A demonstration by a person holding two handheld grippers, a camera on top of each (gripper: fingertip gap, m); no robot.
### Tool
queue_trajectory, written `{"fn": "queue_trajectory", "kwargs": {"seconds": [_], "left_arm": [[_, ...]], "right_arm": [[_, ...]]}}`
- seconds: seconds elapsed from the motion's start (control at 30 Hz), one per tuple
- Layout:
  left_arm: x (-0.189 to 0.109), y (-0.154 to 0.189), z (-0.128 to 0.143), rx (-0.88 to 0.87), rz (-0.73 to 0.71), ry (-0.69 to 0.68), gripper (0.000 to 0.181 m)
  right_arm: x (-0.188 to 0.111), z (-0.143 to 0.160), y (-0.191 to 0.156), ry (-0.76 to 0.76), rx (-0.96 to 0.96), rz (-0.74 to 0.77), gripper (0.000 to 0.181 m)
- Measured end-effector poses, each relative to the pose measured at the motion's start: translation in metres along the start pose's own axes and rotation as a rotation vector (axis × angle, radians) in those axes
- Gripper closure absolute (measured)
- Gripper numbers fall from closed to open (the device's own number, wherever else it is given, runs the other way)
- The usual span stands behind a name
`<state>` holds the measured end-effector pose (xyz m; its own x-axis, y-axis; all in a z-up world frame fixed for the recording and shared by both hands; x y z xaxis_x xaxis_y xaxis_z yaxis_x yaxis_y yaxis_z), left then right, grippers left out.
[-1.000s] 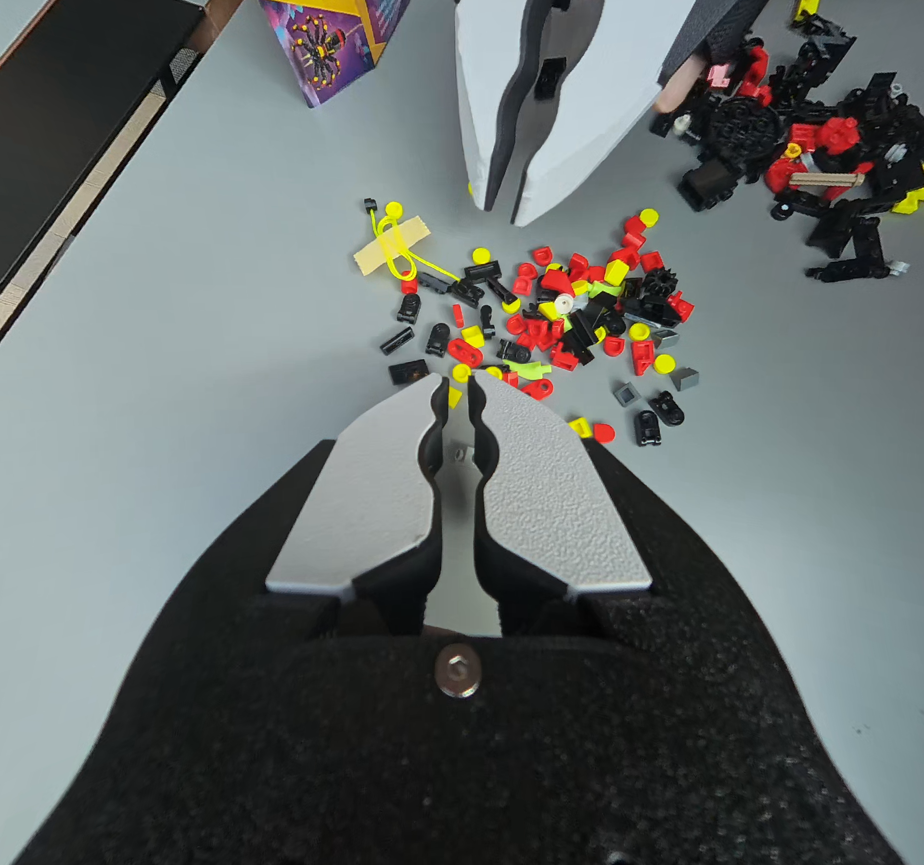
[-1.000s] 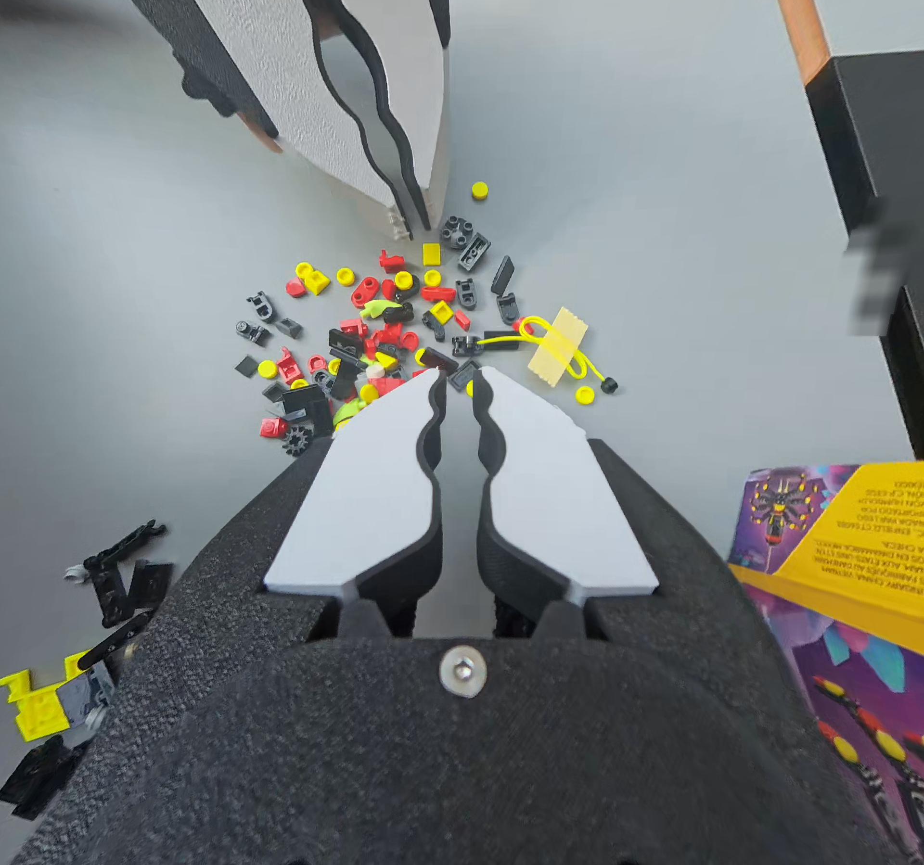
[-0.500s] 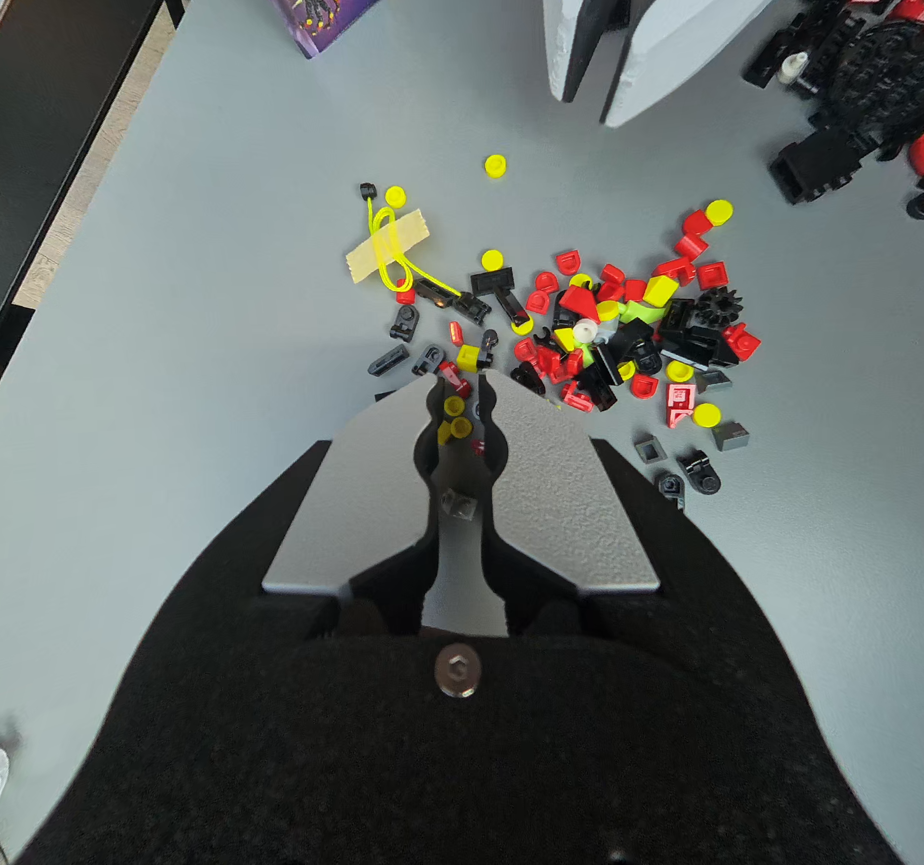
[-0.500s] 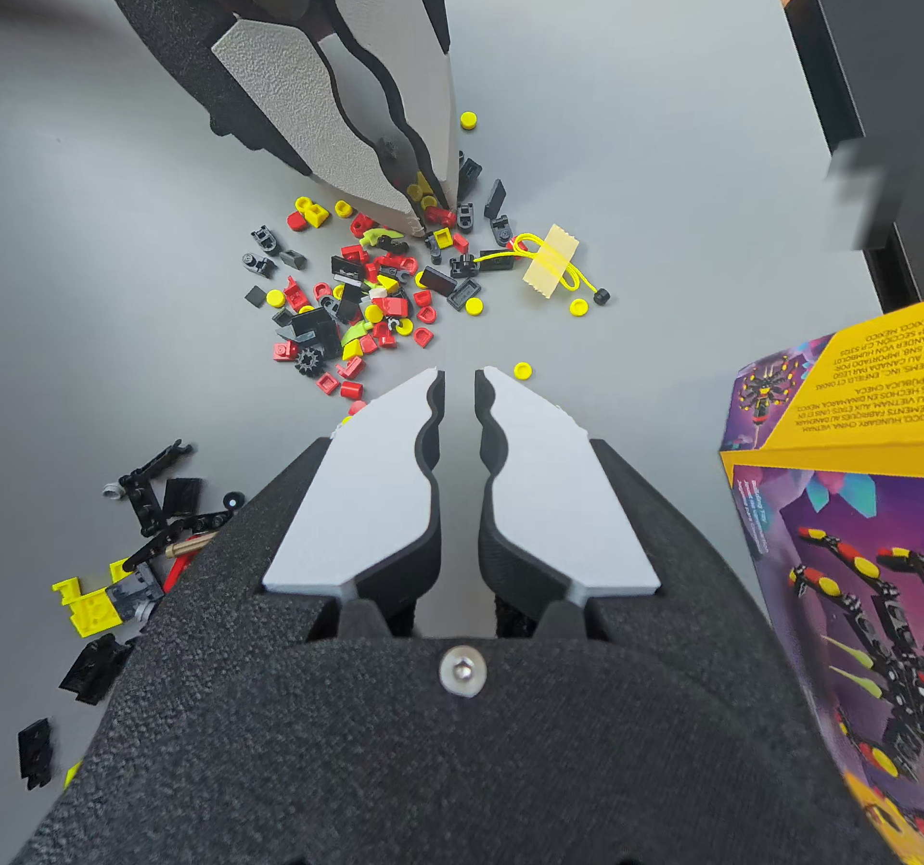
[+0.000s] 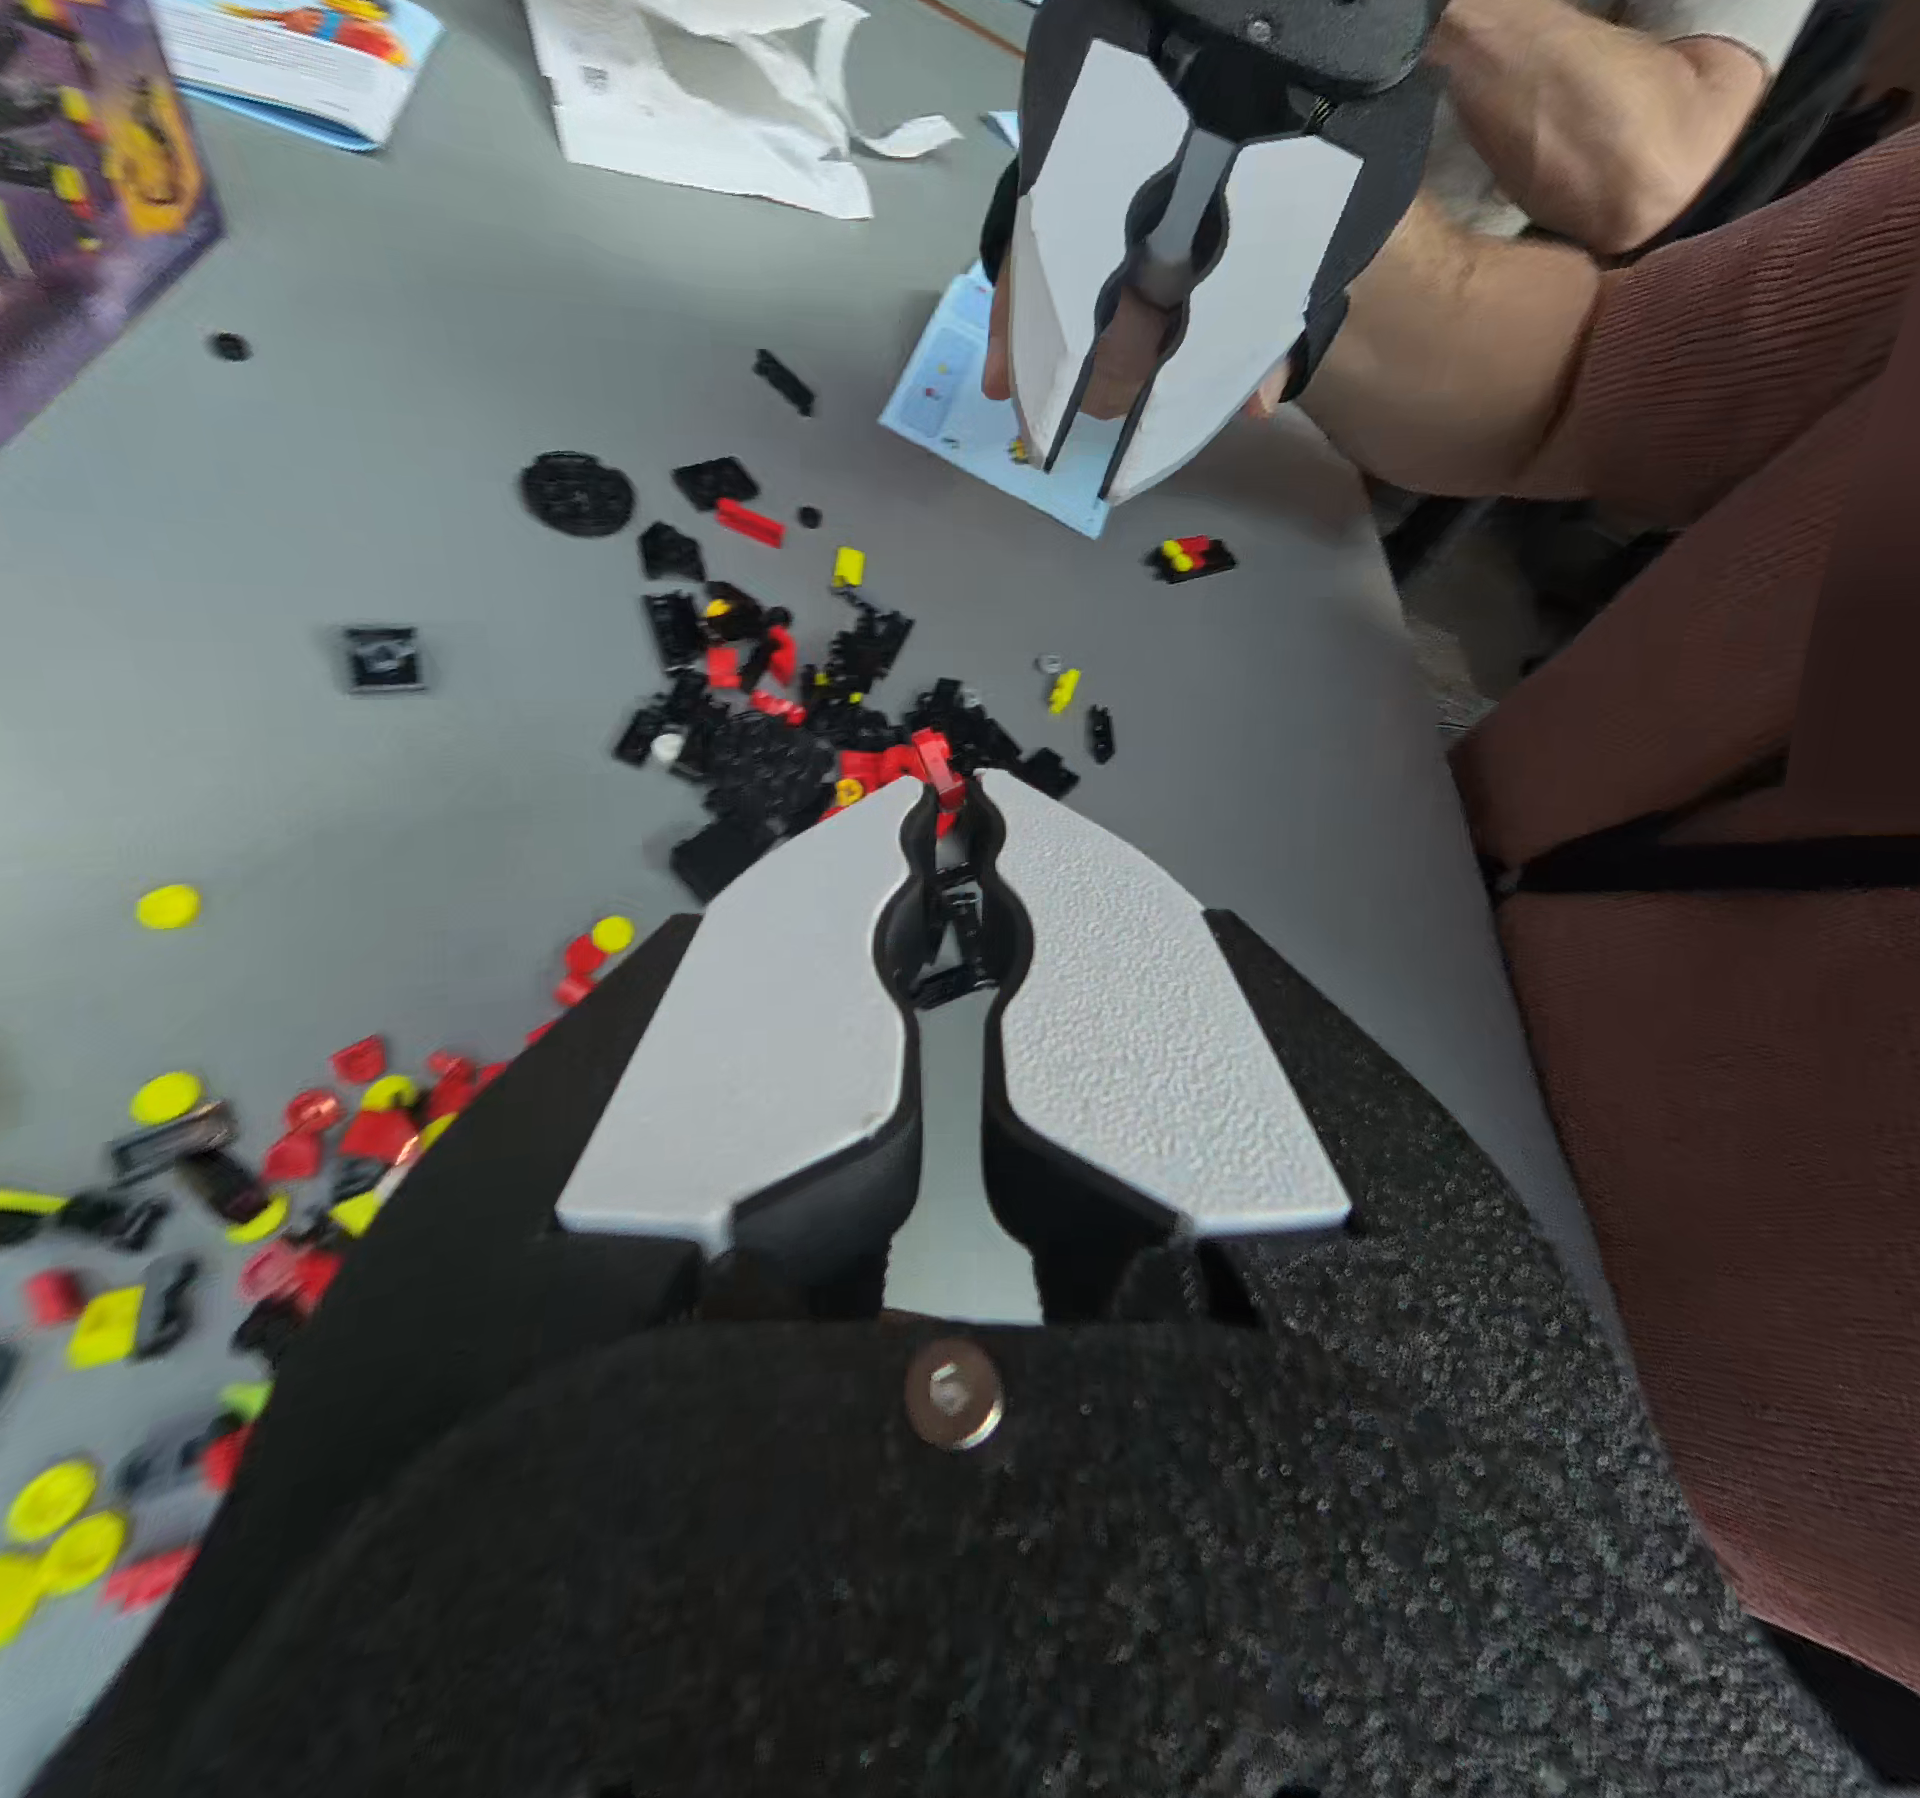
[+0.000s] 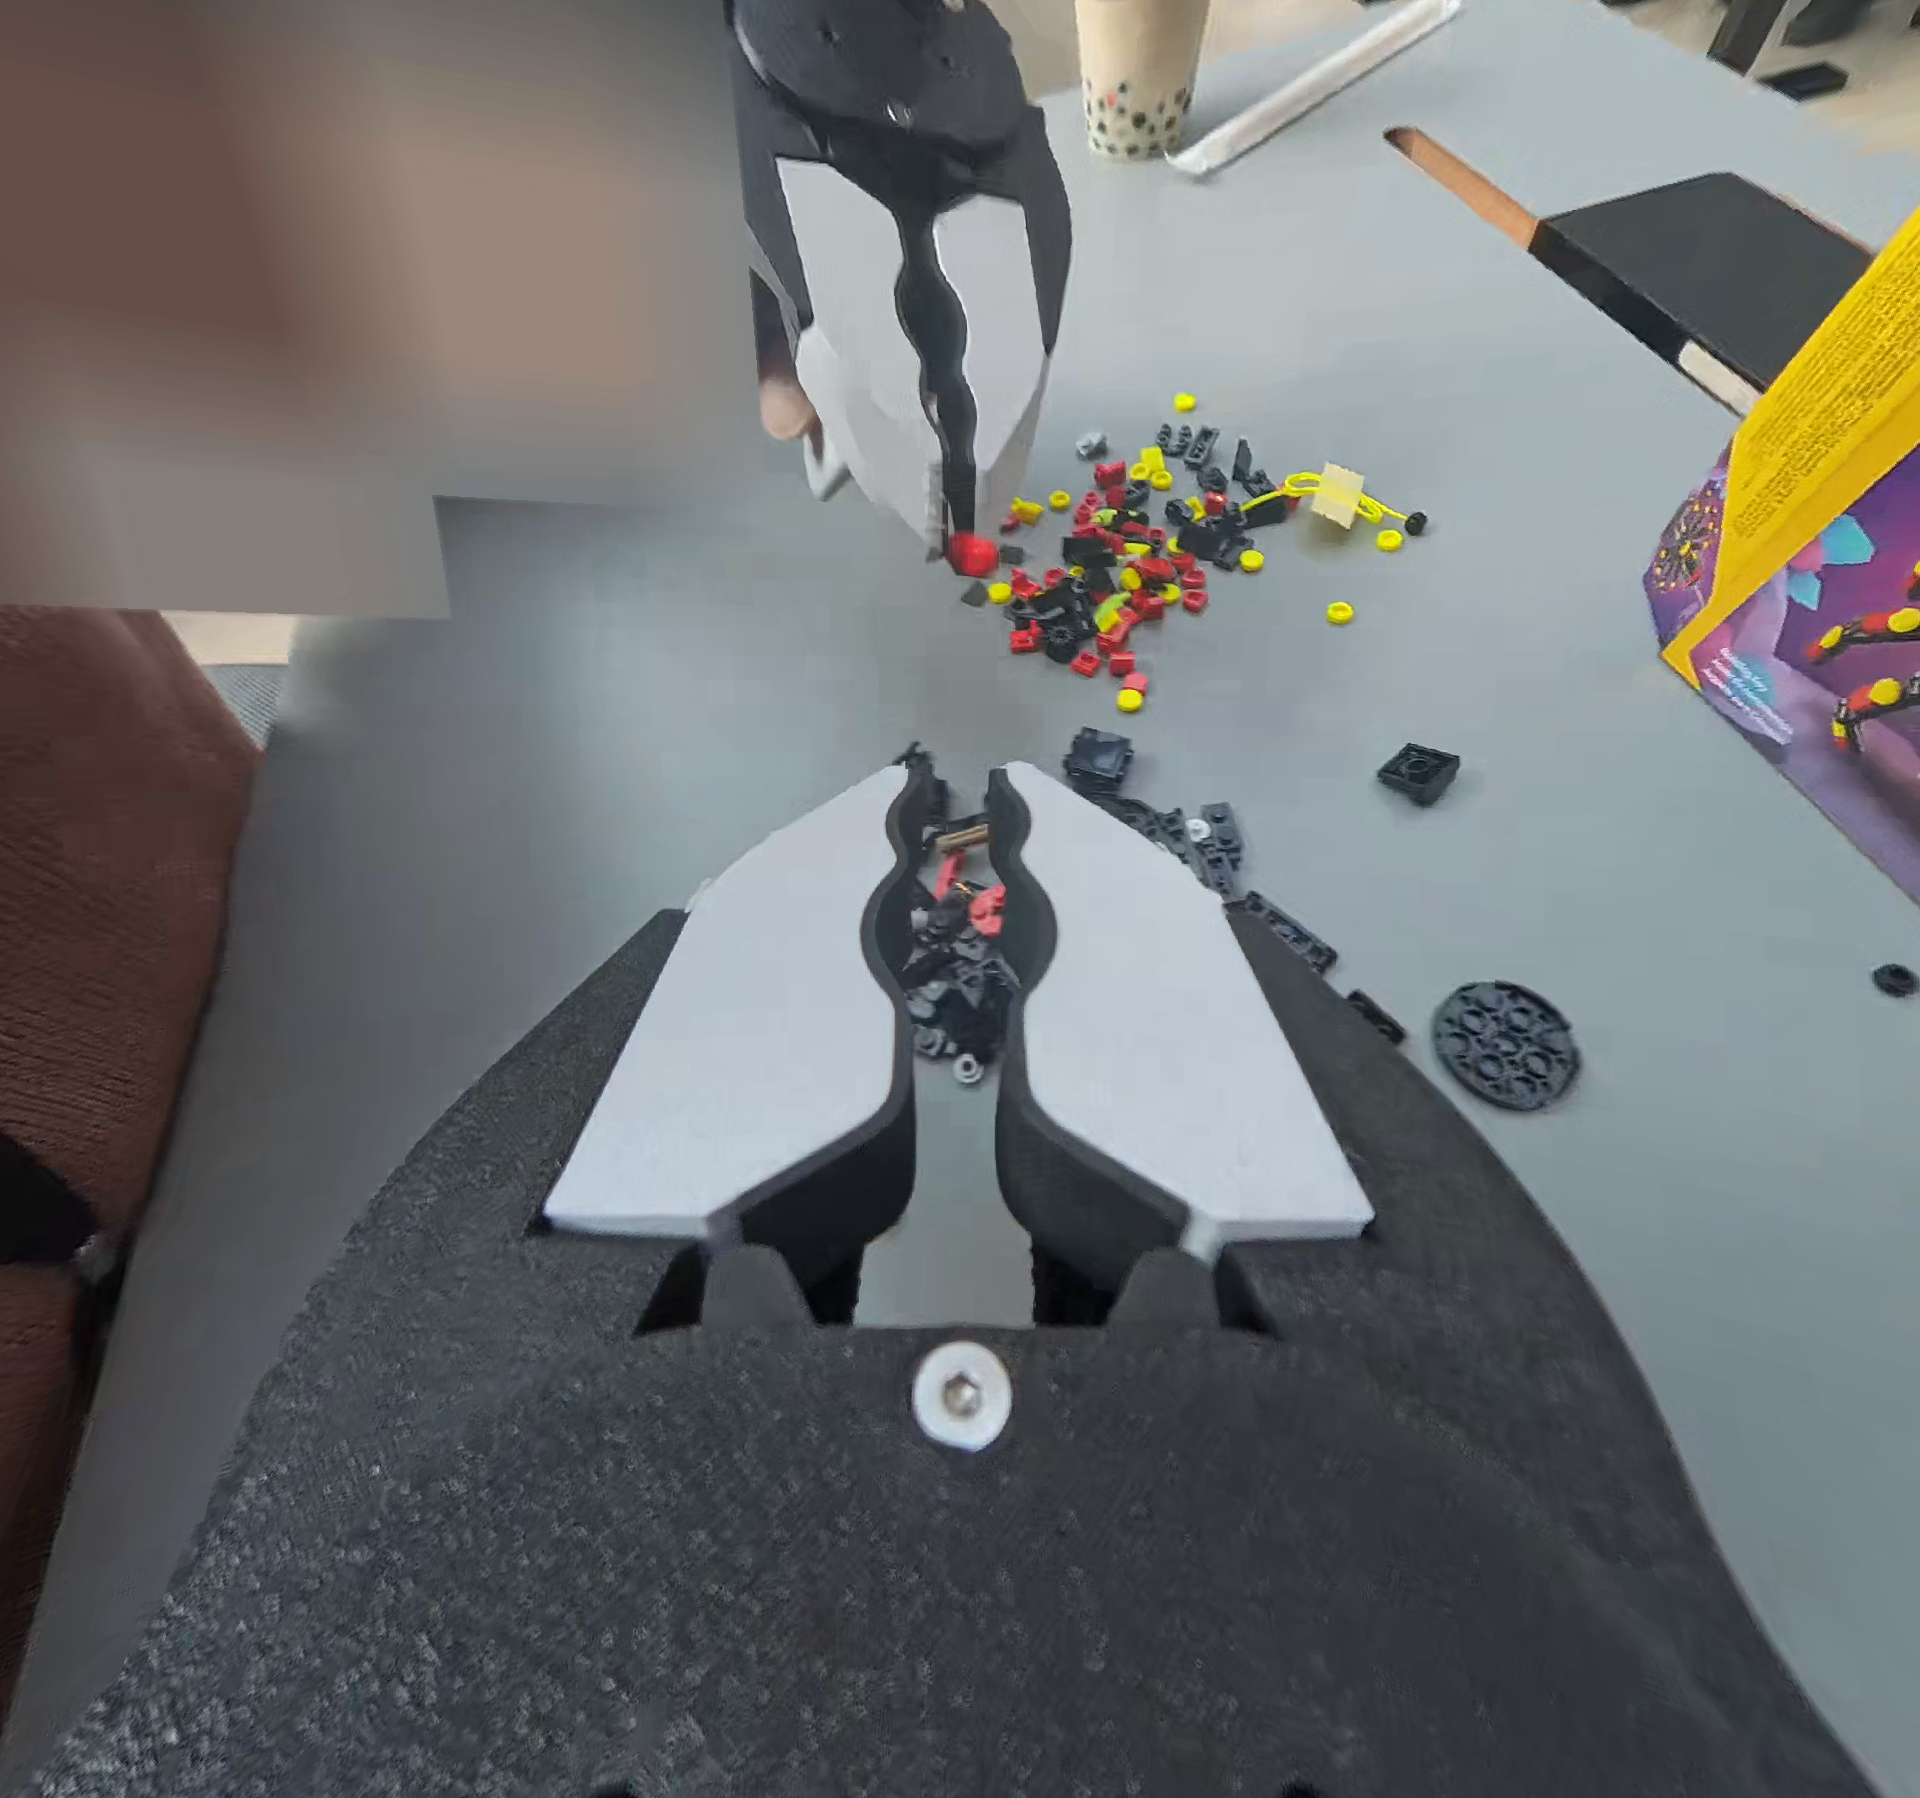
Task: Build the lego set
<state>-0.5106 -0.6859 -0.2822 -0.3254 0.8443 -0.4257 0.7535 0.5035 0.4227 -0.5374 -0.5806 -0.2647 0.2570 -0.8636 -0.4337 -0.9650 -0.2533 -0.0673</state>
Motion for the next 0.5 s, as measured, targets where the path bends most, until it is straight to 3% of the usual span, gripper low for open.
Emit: {"fn": "queue_trajectory", "kwargs": {"seconds": [0.07,0.2,0.3,0.5], "left_arm": [[0.033,0.041,-0.006,-0.027,0.214,-0.031,0.176],[0.086,0.105,-0.009,-0.1,0.61,-0.198,0.176],[0.116,0.126,-0.005,-0.136,0.762,-0.328,0.176],[0.149,0.154,-0.004,-0.146,0.904,-0.443,0.176]], "right_arm": [[-0.024,0.003,-0.038,0.145,-0.028,0.057,0.169],[-0.053,0.038,-0.09,0.167,-0.107,0.28,0.165],[-0.073,0.047,-0.114,0.177,-0.2,0.407,0.164],[-0.086,0.063,-0.133,0.056,-0.362,0.506,0.162]]}}
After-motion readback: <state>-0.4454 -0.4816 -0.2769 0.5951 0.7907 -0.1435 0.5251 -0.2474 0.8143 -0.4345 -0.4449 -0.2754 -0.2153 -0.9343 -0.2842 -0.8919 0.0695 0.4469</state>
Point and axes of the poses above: each gripper's, where its closed fingertips meet, x out along the fingers, z out of its underside, y = z × x across the jaws, the point moved 2 cm from there along -x, back along the fingers, and after that the axes turned 4 degrees about -x, right-handed, at the moved point
